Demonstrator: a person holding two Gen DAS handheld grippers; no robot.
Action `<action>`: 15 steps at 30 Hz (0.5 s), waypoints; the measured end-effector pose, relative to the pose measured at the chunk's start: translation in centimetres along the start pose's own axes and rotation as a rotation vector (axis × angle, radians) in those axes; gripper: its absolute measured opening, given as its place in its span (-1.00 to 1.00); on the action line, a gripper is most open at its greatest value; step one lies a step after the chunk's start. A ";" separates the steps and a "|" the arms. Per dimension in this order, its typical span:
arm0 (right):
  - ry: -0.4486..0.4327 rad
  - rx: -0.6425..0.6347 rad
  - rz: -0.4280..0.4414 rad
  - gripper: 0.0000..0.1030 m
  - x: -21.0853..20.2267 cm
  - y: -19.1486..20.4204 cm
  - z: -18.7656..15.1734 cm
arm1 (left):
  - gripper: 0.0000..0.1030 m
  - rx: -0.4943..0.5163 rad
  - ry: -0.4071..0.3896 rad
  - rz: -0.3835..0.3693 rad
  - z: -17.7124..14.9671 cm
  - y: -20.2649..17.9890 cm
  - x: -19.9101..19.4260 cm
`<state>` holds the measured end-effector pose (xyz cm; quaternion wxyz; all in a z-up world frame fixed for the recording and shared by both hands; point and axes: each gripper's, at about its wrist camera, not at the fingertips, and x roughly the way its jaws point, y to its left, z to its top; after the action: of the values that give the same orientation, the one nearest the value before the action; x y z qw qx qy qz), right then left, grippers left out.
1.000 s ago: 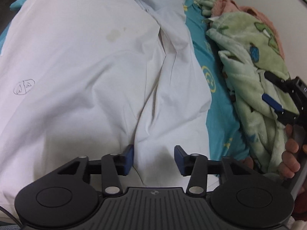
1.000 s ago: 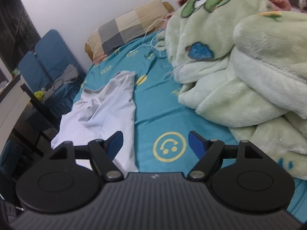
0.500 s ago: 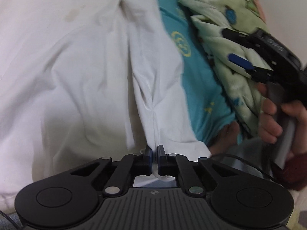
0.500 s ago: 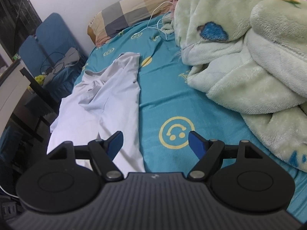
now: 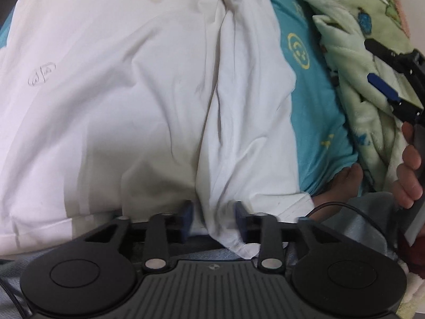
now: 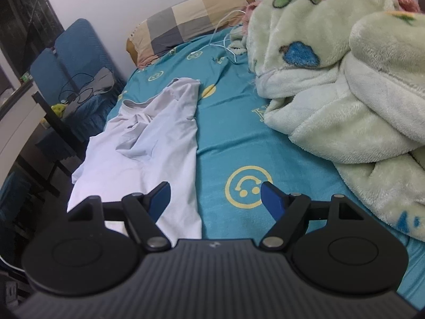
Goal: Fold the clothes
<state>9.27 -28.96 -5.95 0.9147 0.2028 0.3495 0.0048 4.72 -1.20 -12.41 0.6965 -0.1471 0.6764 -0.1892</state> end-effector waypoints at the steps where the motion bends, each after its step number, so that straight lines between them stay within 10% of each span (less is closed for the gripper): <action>1: -0.014 0.004 0.011 0.49 -0.4 0.0 0.0 | 0.04 -0.004 -0.021 -0.015 0.7 0.1 -0.6; 15: -0.036 0.068 0.010 0.49 2.6 -0.7 1.0 | 0.42 -0.136 -0.597 0.059 22.1 3.1 -1.4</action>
<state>11.80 -29.58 -7.25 0.9135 0.2354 0.3318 -0.0063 26.97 1.03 -11.63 0.8583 -0.2226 0.4568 -0.0716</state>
